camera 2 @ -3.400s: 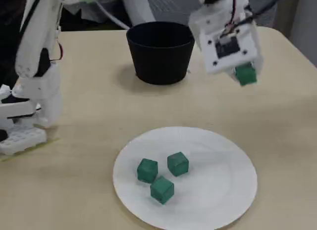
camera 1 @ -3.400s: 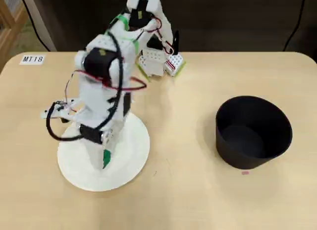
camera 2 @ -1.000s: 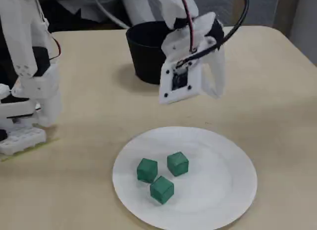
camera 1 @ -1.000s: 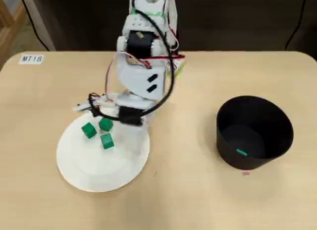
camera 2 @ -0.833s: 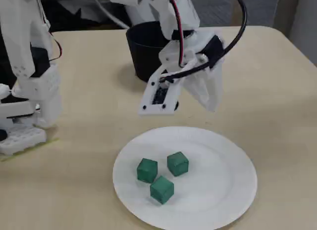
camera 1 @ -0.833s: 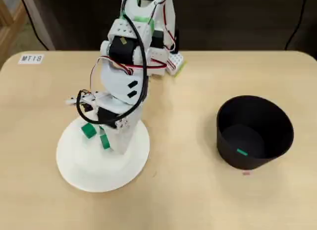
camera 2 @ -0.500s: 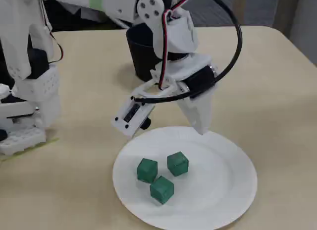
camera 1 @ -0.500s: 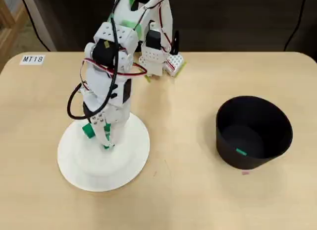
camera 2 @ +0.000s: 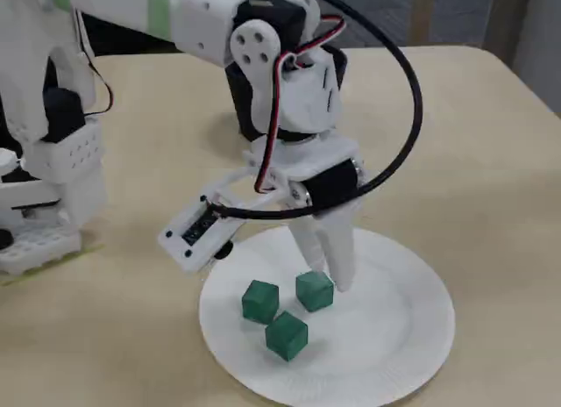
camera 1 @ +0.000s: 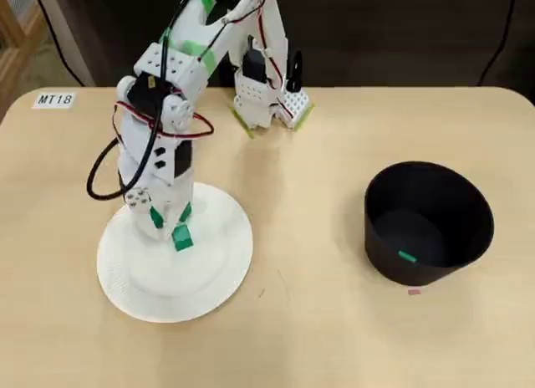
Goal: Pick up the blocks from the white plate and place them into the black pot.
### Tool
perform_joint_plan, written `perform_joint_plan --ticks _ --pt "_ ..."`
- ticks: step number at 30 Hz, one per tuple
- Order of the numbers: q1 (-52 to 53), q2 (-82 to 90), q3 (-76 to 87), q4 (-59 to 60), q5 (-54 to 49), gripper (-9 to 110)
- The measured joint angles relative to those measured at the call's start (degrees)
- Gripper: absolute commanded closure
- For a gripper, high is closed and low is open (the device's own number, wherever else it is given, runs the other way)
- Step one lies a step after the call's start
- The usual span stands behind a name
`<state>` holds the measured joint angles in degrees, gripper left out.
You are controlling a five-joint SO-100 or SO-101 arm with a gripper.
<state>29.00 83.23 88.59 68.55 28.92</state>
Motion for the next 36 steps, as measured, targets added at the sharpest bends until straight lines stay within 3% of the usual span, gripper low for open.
perform_joint_plan --ticks 17,36 --pt "-2.37 -2.90 -4.04 17.67 -2.46 76" --pt "-2.64 -11.25 -9.40 12.66 -7.47 75"
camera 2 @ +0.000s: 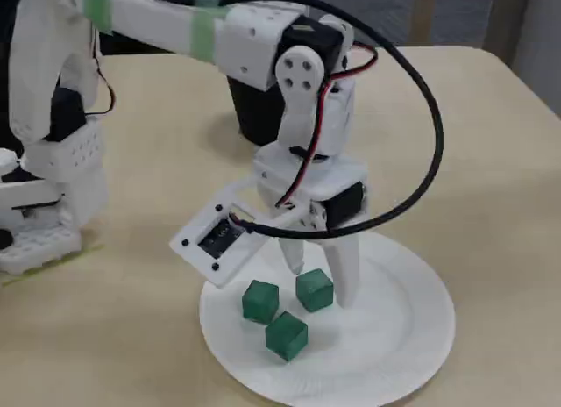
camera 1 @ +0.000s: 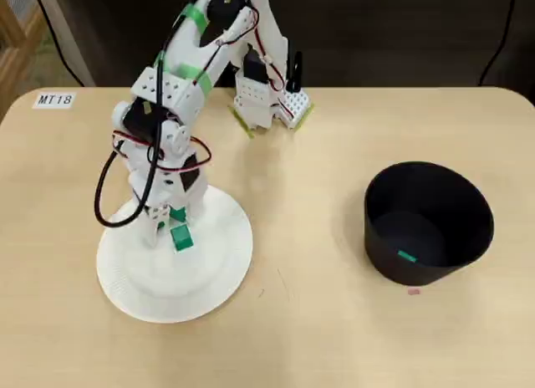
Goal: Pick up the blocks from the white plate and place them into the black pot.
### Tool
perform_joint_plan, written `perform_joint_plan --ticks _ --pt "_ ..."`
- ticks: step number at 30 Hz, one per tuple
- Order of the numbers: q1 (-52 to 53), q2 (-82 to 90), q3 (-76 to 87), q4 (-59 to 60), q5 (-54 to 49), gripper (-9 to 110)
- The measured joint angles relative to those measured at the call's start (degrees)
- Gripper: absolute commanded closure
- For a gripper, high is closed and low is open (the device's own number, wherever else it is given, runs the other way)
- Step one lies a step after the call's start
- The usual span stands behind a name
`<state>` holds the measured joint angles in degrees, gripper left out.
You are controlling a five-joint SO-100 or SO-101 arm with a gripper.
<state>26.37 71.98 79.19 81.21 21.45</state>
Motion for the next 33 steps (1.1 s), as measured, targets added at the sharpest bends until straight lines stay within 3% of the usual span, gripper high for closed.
perform_joint_plan --ticks 20,24,29,33 --pt "-1.49 -3.87 -0.97 -1.76 -0.44 78" --pt "-1.32 -4.75 -1.58 -3.43 -0.09 85" --pt "-0.70 -6.24 -2.64 -4.83 2.20 103" --pt "-0.70 -8.26 -5.45 -4.22 2.64 104"
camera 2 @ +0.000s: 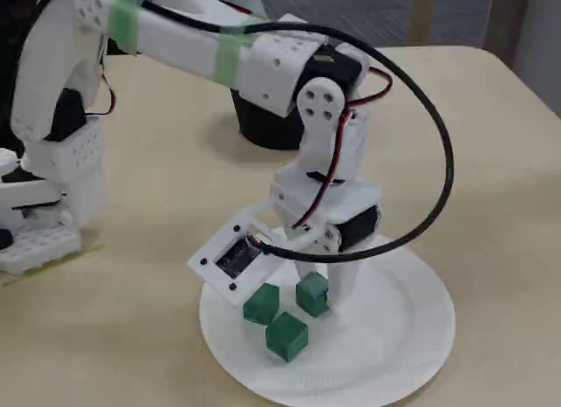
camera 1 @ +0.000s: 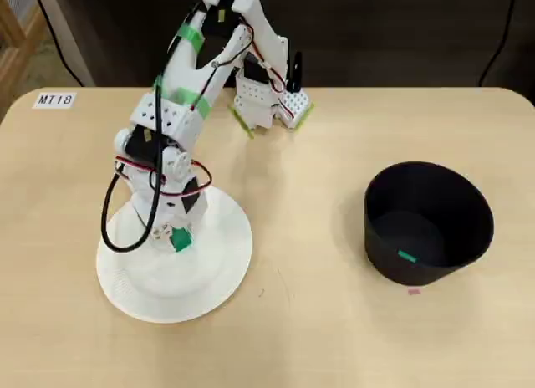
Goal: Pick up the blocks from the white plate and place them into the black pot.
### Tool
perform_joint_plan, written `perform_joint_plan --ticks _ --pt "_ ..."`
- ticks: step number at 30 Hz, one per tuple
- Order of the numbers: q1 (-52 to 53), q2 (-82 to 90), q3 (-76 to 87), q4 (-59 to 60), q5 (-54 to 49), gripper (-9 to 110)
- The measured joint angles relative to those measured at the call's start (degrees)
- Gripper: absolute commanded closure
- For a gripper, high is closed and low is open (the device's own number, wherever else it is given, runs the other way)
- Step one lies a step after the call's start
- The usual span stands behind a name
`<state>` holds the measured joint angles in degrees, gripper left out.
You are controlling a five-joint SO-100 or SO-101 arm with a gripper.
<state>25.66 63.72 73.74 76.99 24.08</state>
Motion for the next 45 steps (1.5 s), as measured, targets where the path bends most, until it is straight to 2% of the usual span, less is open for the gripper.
perform_joint_plan --ticks 12,19,23,27,36,45 --pt "-1.67 1.14 -6.06 -0.70 -2.55 104" --pt "-9.14 12.04 -6.77 -11.95 -14.41 104" --pt "-16.35 19.07 -6.77 -13.97 -23.73 104" --pt "-24.43 27.25 -4.04 -15.29 -28.04 104" --pt "-46.67 41.66 13.36 -16.96 -28.13 104" --pt "-63.54 43.59 24.79 -18.19 -28.13 104"
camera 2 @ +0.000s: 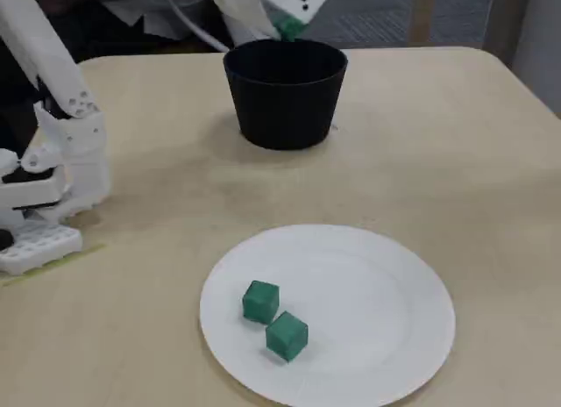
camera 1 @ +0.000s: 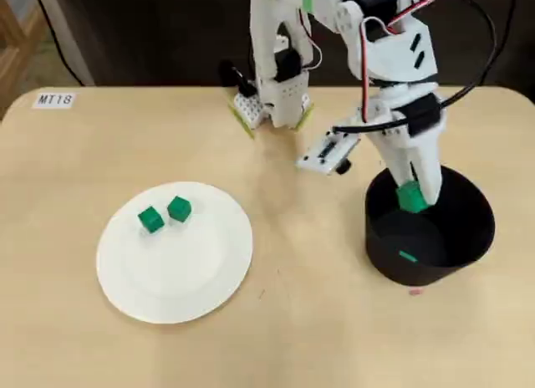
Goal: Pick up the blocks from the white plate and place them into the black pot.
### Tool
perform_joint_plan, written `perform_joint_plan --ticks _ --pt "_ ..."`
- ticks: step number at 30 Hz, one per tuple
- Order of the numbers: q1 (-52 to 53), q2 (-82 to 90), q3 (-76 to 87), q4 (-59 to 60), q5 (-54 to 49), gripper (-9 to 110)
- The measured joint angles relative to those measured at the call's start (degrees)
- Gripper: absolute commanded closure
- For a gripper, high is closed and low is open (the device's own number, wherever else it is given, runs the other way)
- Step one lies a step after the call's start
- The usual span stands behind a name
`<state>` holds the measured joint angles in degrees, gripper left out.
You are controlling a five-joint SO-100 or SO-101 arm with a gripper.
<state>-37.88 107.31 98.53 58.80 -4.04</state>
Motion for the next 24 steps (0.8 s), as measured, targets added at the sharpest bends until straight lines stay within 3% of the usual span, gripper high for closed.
perform_joint_plan --ticks 13,17,20,24 --pt "-2.29 -0.88 4.39 -4.48 -0.70 103" --pt "-2.29 -1.23 5.01 -4.92 -1.67 70" --pt "-2.20 -1.23 5.36 -4.92 -2.72 67" --pt "-0.62 -1.23 5.36 -5.10 -2.81 72"
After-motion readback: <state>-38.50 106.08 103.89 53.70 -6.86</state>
